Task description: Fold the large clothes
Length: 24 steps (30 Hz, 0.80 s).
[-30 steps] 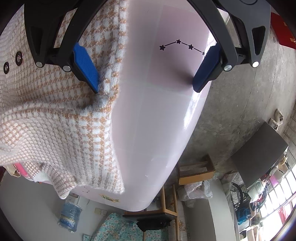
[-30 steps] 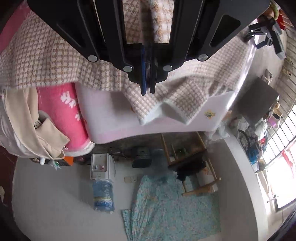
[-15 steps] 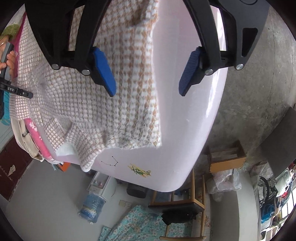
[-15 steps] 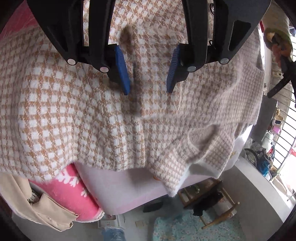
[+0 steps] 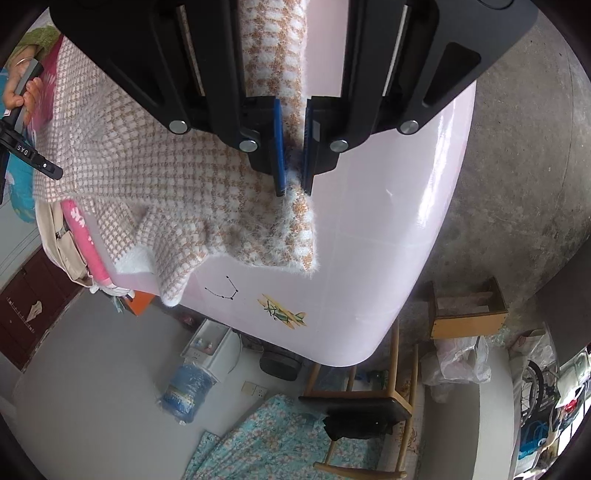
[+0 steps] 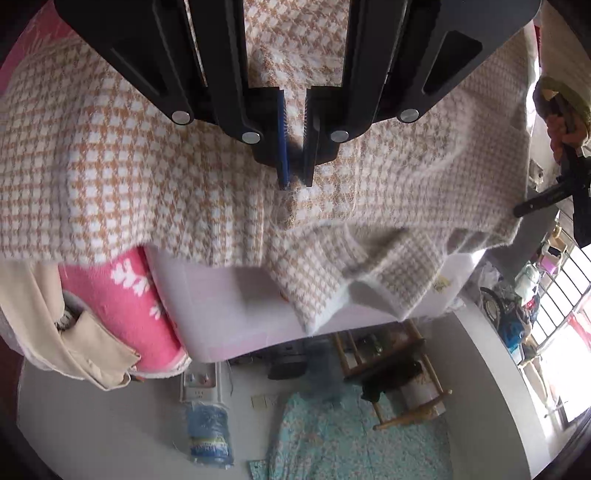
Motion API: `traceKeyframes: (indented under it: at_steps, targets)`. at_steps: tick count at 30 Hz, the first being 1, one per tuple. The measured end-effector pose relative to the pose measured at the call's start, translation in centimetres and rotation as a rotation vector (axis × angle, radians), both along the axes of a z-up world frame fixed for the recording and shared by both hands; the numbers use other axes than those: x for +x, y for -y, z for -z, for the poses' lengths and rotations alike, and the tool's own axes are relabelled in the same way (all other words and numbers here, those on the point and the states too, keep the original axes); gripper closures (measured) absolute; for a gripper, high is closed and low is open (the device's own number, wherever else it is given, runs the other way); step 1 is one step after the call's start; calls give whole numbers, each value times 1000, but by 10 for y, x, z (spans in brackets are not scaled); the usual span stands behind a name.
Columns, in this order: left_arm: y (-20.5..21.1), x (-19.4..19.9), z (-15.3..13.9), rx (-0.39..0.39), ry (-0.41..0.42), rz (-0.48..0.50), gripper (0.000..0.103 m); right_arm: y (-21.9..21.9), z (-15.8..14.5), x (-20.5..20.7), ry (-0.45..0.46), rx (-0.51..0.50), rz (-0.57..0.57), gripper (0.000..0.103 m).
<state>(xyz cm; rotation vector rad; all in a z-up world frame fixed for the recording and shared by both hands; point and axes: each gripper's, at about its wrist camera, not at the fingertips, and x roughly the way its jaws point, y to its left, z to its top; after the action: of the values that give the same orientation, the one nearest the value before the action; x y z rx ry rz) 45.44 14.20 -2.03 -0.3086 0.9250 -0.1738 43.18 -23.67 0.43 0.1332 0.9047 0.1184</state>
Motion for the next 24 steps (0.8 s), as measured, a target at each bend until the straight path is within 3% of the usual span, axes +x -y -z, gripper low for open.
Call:
traceKeyframes:
  at_steps: [3,6,8,11,13,15,18,20,22,24]
  targets:
    - [-10,8,20,-51,-56,-41,95,-4,19,15,-37,-36,6,96]
    - [-9,10,27,-42,-79,-51,88,0,51,28,-129,-79,16,95]
    - [-10,4,20,-13,-67,-60,80,0,51,27,-124,-81,24,95]
    - [-8,-15,-3,72,10,-59,69,1,34,18,-108,-81,35,86]
    - [3,-32,-20,107,72,-5,61,-7,17,6,-63,-116,24,63]
    - [27,-47,-25,150,98,102,54,-25,4,-9,-16,-120,-48,55]
    - [65,-61,-5,227,38,218,48,-58,10,-25,-21,-134,-179,53]
    - [74,-61,21,264,-36,216,47,-70,31,-26,-71,-187,-214,53]
    - [75,-69,27,302,15,213,47,-65,59,-23,-150,-235,-192,50]
    - [73,-70,25,295,8,215,47,-50,55,-26,-153,-166,-184,50]
